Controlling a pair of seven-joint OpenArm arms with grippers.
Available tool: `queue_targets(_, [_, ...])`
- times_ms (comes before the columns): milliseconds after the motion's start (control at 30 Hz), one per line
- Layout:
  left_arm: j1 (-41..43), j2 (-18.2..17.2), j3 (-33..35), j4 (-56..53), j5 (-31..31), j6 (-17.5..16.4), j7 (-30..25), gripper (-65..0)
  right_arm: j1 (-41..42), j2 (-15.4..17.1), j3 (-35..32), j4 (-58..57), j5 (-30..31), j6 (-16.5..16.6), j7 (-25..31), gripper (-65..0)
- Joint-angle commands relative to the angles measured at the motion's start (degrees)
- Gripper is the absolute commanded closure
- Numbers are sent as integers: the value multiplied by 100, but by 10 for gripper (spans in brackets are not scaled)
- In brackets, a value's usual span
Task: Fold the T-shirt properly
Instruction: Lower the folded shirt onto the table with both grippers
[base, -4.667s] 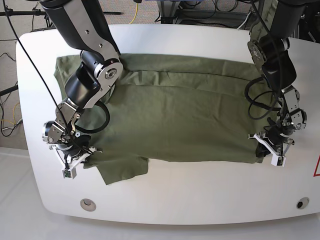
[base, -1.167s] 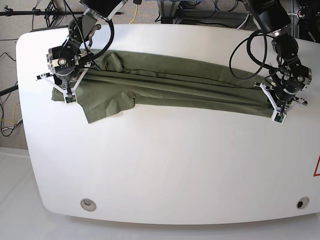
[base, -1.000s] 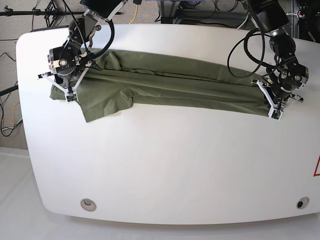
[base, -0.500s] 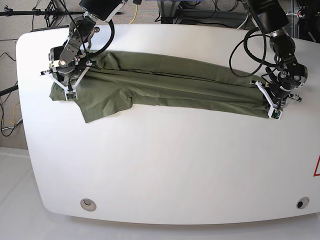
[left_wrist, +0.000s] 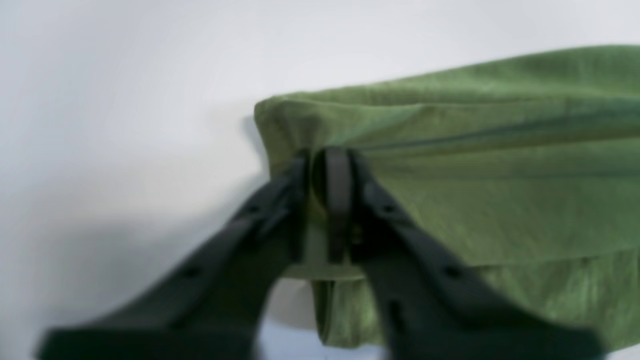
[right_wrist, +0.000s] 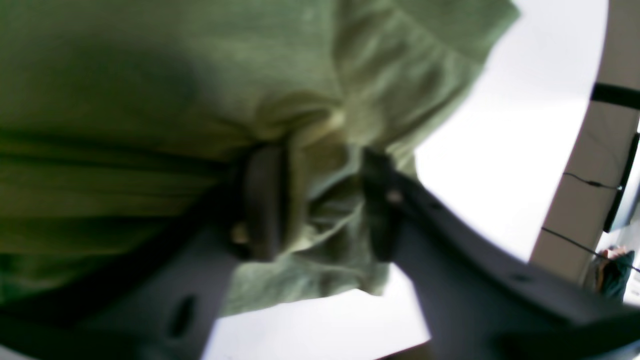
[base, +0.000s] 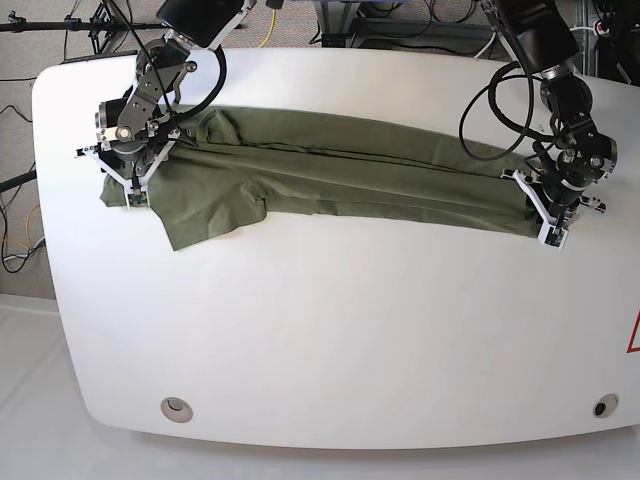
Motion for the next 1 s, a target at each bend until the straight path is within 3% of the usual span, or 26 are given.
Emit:
queue_targets(0, [-160,-106,-20,153,-28,49,-92,-199,18,-29,-16,96,60,97,-35,-360])
queue_targets(133, [-213,-159,-28,320,-37,49,-92,-359,106,-29,-25,299,68,97,-35,-398])
queue_targets(200, [-213,-159,-28,417,-37,49,-92,-396,115,-29,-25,378,68,97,-35,-398])
queue_targets(533, [-415,-159,-28,900,-19,49,-56,-400,361,-29,-60,1046,51,97,-70,-404])
queue_targets(733, [-512,-168,-28,1024,-11,49,-56,-400,563,-29,-429,1187,33,97,-519,-404])
queue_targets(967, [-512,-177,-20,1032,-11,49,-56,-400,844,-29,-807,1230,77,97,-598,-406])
